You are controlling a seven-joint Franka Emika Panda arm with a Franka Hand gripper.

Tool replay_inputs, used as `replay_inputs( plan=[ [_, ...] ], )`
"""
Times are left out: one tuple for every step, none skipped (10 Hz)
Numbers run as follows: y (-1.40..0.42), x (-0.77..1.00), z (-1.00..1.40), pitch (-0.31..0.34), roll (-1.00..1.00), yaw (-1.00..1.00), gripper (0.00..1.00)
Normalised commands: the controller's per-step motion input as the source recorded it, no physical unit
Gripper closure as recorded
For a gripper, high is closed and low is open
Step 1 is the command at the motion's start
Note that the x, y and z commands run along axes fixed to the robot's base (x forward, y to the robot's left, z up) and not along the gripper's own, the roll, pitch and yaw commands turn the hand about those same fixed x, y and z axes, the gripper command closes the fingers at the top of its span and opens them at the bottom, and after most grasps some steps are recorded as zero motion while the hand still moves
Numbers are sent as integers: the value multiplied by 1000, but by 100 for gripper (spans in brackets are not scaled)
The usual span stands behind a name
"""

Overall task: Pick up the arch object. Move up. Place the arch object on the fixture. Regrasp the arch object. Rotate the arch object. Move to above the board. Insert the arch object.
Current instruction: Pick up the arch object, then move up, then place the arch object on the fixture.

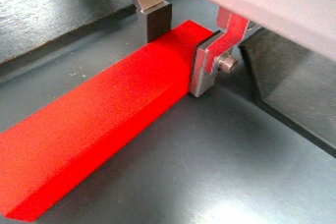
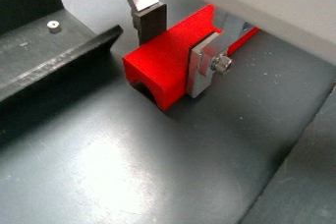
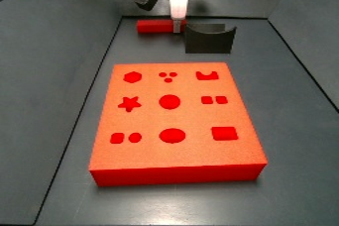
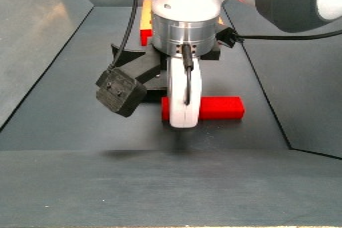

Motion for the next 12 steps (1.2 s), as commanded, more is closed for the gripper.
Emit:
replay_inputs(
  plan=[
    [0,0,0,0,0,0,100],
    [0,0,0,0,0,0,100],
    [0,0,833,0,0,0,100],
    [-8,-90,799,29,-10,30,100],
    [-6,-93,726,31,-5,29,100],
    [-4,-65,589,31,4,23,100],
    [-2,-37,377,54,9,15,100],
    [0,0,1000,0,0,0,100],
    [-1,-1,1000,8,5,-3,100],
    [-1,-8,1000,26,18,-6,100],
    [-1,-12,1000,32,24,-7,100],
    [-1,-18,1000,47,36,-7,100]
  ],
)
